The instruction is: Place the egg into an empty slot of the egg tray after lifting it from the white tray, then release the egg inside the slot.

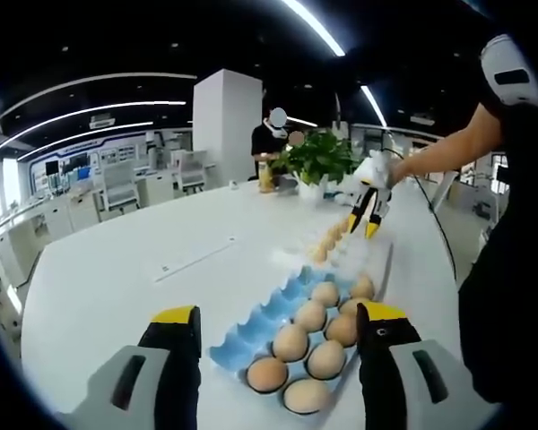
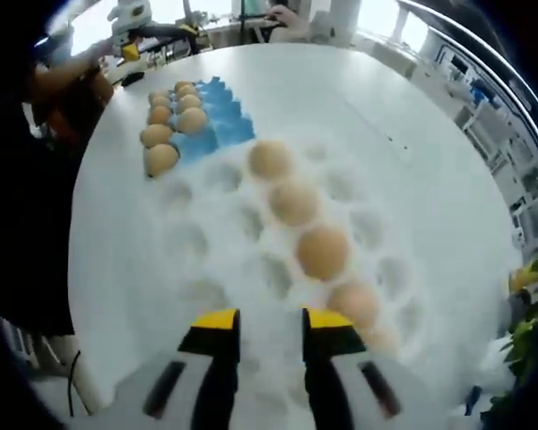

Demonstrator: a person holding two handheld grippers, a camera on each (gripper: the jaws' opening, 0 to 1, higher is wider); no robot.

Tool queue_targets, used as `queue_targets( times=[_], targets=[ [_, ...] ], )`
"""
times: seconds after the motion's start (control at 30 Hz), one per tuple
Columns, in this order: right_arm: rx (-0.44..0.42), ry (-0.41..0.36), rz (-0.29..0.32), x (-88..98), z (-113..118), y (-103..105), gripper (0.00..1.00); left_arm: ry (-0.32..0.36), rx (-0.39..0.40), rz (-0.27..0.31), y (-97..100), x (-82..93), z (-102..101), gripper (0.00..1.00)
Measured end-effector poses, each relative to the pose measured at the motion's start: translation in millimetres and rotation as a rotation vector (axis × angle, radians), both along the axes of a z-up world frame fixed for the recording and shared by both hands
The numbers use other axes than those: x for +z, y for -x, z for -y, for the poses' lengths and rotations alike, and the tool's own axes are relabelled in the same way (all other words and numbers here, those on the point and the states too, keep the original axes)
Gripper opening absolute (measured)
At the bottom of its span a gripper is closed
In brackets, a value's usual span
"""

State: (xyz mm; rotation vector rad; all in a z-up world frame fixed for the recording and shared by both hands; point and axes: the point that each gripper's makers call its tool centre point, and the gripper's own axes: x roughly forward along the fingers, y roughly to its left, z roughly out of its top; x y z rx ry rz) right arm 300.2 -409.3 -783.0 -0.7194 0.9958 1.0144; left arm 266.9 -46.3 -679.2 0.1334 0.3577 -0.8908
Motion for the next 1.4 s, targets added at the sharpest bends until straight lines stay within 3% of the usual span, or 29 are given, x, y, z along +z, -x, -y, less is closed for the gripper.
queue_targets(
  times=[0.4, 0.6, 0.77, 0.9, 1.03, 1.13, 1.23, 1.3, 1.4],
  targets=[
    [-0.07, 0.103, 0.021, 3.3, 52, -10, 0.27, -0.001, 0.001, -0.006, 0.2, -2.5, -1, 0.71],
    [-0.04, 0.179, -0.002, -6.7, 65, -4, 0.27, 0.001, 0.0, -0.004, -0.3, -1.1, 0, 0.71],
    [-0.027, 0.175, -0.016, -6.0, 63, -7, 0.27, -0.002, 0.005, -0.004, -0.9, -1.1, -2, 0.72],
    [-0.079, 0.164, -0.082, -10.1, 65, -7, 0.28, -0.003, 0.008, -0.003, -0.9, -0.5, -3, 0.71],
    [-0.021, 0.198, -0.112, -12.5, 64, -5, 0.28, -0.006, 0.006, -0.002, 0.0, -0.2, -3, 0.71],
    [-0.023, 0.218, -0.134, -14.4, 63, -5, 0.28, -0.006, 0.011, -0.003, 0.2, 0.4, -4, 0.71],
    [-0.091, 0.208, -0.158, -14.9, 64, -6, 0.27, -0.011, 0.014, -0.005, 0.8, 0.3, -6, 0.71],
    [-0.073, 0.23, -0.128, -14.1, 64, -5, 0.26, -0.007, 0.019, -0.001, 0.5, 1.5, -7, 0.71],
    [-0.113, 0.19, -0.121, -10.0, 65, -5, 0.25, -0.007, 0.02, -0.004, 0.2, 1.1, -6, 0.71]
  ],
)
